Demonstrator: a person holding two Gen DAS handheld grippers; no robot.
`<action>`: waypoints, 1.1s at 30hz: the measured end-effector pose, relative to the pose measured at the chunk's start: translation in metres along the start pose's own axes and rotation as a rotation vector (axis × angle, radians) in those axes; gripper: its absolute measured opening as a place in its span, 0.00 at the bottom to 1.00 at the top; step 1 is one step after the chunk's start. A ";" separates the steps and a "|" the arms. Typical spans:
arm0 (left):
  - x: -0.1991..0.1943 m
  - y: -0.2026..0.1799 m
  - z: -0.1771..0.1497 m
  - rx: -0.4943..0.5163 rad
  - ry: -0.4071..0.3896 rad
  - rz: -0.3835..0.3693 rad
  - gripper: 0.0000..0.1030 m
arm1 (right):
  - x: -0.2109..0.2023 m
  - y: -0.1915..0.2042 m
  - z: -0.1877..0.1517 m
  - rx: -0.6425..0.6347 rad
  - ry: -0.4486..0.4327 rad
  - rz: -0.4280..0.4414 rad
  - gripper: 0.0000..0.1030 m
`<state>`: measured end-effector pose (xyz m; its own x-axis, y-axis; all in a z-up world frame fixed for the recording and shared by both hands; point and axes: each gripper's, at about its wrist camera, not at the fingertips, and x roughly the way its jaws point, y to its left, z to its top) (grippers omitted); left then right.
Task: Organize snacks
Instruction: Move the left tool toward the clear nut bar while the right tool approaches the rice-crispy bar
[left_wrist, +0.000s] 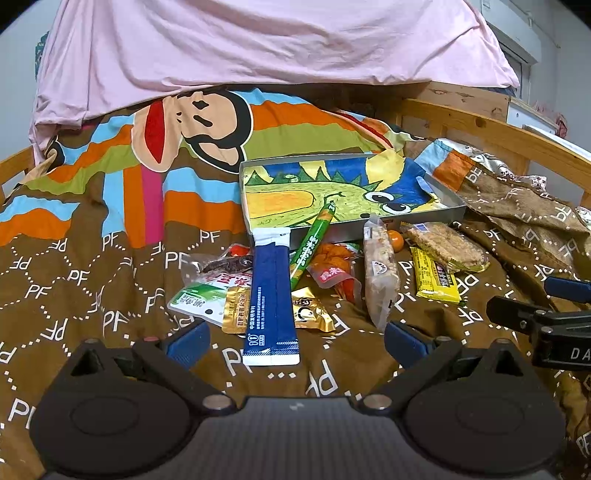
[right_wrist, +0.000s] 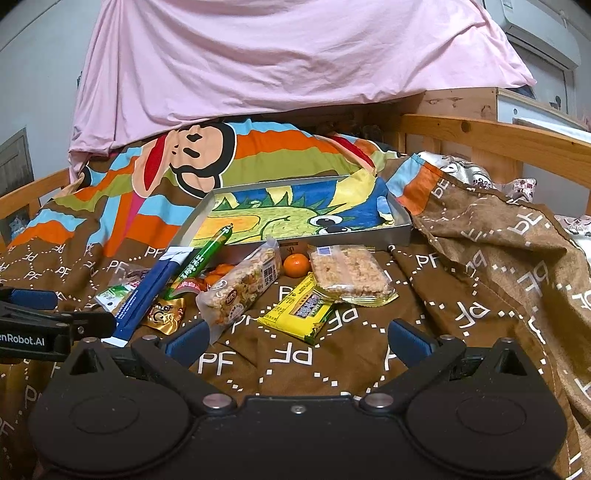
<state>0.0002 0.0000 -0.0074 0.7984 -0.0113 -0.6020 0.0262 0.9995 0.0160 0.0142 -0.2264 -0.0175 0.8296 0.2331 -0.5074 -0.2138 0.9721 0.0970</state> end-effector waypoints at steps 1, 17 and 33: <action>0.000 0.001 0.001 -0.002 -0.001 -0.004 1.00 | 0.000 0.000 0.000 0.000 0.005 -0.003 0.99; 0.008 -0.007 0.015 0.011 0.000 -0.028 1.00 | 0.006 -0.008 0.003 0.015 -0.016 -0.010 0.99; 0.082 -0.034 0.073 0.109 0.083 -0.173 1.00 | 0.073 -0.050 0.032 -0.061 0.021 0.007 0.99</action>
<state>0.1081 -0.0369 0.0008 0.7241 -0.1757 -0.6670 0.2272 0.9738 -0.0099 0.1023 -0.2575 -0.0322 0.8172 0.2383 -0.5247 -0.2506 0.9669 0.0487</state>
